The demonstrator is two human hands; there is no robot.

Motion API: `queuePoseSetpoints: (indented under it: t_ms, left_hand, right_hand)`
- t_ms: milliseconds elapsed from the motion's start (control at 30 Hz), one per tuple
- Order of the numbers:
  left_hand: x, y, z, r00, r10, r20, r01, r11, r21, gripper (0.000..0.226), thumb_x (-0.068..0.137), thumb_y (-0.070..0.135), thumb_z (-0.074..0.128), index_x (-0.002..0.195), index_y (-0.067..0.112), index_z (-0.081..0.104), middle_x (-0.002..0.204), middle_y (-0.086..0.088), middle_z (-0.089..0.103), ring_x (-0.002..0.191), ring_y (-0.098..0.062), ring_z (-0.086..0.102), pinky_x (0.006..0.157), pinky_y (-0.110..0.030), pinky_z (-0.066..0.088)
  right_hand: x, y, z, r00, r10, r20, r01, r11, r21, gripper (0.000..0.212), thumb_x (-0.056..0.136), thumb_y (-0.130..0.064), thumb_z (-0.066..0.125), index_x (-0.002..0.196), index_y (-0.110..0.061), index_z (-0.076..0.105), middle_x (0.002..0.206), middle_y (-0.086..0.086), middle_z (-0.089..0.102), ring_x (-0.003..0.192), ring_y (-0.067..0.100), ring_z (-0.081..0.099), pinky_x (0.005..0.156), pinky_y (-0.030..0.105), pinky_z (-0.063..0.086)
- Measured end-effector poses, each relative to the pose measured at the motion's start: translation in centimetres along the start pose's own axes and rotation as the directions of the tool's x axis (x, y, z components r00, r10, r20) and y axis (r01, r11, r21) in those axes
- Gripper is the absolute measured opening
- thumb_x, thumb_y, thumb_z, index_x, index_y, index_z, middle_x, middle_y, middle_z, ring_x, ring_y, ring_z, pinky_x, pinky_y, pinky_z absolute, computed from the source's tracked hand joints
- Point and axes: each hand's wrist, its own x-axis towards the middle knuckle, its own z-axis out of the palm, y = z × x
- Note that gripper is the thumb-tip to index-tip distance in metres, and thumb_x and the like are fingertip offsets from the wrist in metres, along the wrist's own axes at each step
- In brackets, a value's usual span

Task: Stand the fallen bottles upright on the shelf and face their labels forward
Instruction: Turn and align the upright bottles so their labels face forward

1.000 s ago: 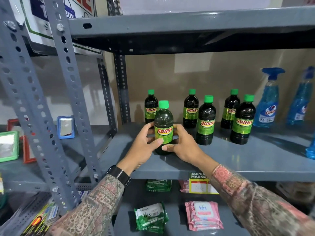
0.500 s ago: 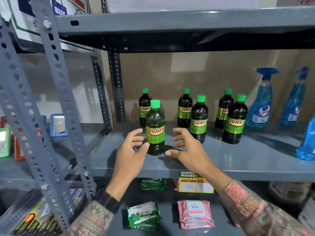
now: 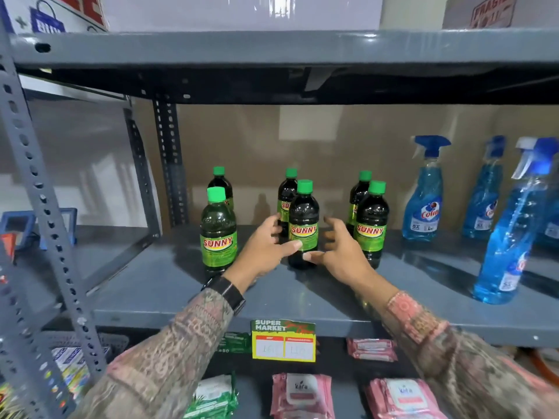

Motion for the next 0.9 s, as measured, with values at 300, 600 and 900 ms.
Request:
queuePoseSetpoints:
  t_ms: [300, 600, 900]
  left_hand:
    - [1.1, 0.2, 0.8, 0.999, 0.043, 0.031, -0.040, 0.994, -0.100, 0.071, 0.090, -0.003, 0.073, 0.153, 0.017, 0.046, 0.130, -0.005, 0.069, 0.107, -0.013, 0.072, 0.077, -0.024, 0.058]
    - [-1.9, 0.3, 0.5, 0.995, 0.067, 0.077, -0.055, 0.989, -0.139, 0.054, 0.094, 0.003, 0.070, 0.140, 0.029, 0.056, 0.119, 0.010, 0.077, 0.105, -0.010, 0.075, 0.075, -0.031, 0.062]
    - [-3.8, 0.1, 0.7, 0.995, 0.072, 0.076, -0.053, 0.973, -0.223, 0.053, 0.096, 0.002, 0.068, 0.142, 0.027, 0.057, 0.123, 0.009, 0.077, 0.110, -0.008, 0.074, 0.076, -0.021, 0.059]
  right_hand:
    - [2.2, 0.9, 0.2, 0.994, -0.010, 0.110, -0.005, 0.991, 0.134, 0.076, 0.076, 0.000, 0.090, 0.138, -0.018, 0.050, 0.123, 0.004, 0.072, 0.118, 0.023, 0.069, 0.104, 0.044, 0.056]
    - [-0.5, 1.3, -0.2, 0.988, -0.092, 0.122, 0.080, 0.992, 0.097, 0.066, 0.078, -0.009, 0.090, 0.129, -0.027, 0.052, 0.119, -0.002, 0.072, 0.113, 0.022, 0.070, 0.102, 0.052, 0.056]
    - [-3.0, 0.4, -0.4, 0.990, -0.110, 0.092, 0.106, 0.993, 0.043, 0.072, 0.080, -0.015, 0.090, 0.139, -0.025, 0.050, 0.124, -0.003, 0.070, 0.110, 0.018, 0.070, 0.101, 0.047, 0.056]
